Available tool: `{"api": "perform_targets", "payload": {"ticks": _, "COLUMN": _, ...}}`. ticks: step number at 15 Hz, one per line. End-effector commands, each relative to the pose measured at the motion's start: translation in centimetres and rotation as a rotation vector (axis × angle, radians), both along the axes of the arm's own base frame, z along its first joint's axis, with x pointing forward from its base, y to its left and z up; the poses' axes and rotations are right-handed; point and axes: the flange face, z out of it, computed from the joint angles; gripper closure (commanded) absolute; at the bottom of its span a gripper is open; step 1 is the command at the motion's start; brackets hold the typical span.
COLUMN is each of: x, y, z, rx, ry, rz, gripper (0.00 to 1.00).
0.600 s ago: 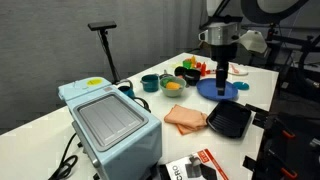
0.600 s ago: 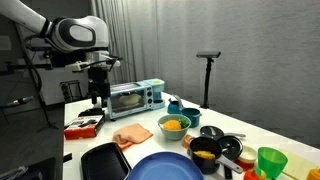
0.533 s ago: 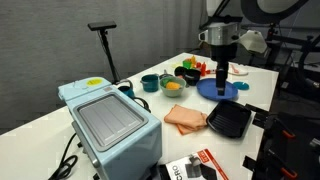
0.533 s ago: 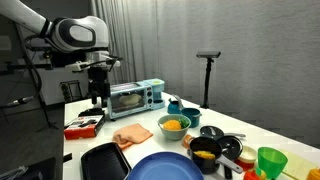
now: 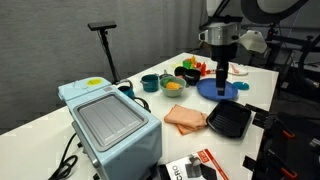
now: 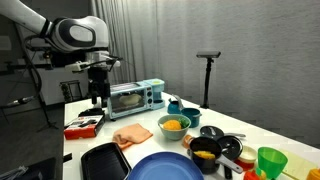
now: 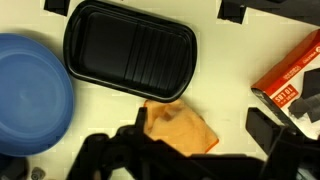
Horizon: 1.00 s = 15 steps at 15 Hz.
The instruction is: Use the orange towel to wipe the blue plate.
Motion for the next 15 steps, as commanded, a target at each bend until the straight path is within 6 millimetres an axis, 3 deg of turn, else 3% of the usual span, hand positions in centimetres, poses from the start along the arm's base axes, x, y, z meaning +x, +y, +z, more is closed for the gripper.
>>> {"api": "perform_targets", "payload": {"ticks": 1, "x": 0.0, "y": 0.0, "z": 0.0, "rx": 0.0, "ry": 0.001, "rz": 0.0, "gripper": 0.0}}
{"api": "perform_targets", "payload": {"ticks": 6, "x": 0.0, "y": 0.0, "z": 0.0, "rx": 0.0, "ry": 0.001, "rz": 0.0, "gripper": 0.0}}
{"api": "perform_targets", "payload": {"ticks": 11, "x": 3.3, "y": -0.4, "z": -1.4, "rx": -0.041, "ry": -0.161, "rz": -0.064, "gripper": 0.0}}
{"api": "perform_targets", "payload": {"ticks": 15, "x": 5.8, "y": -0.5, "z": -4.1, "rx": -0.06, "ry": -0.215, "rz": -0.07, "gripper": 0.0}}
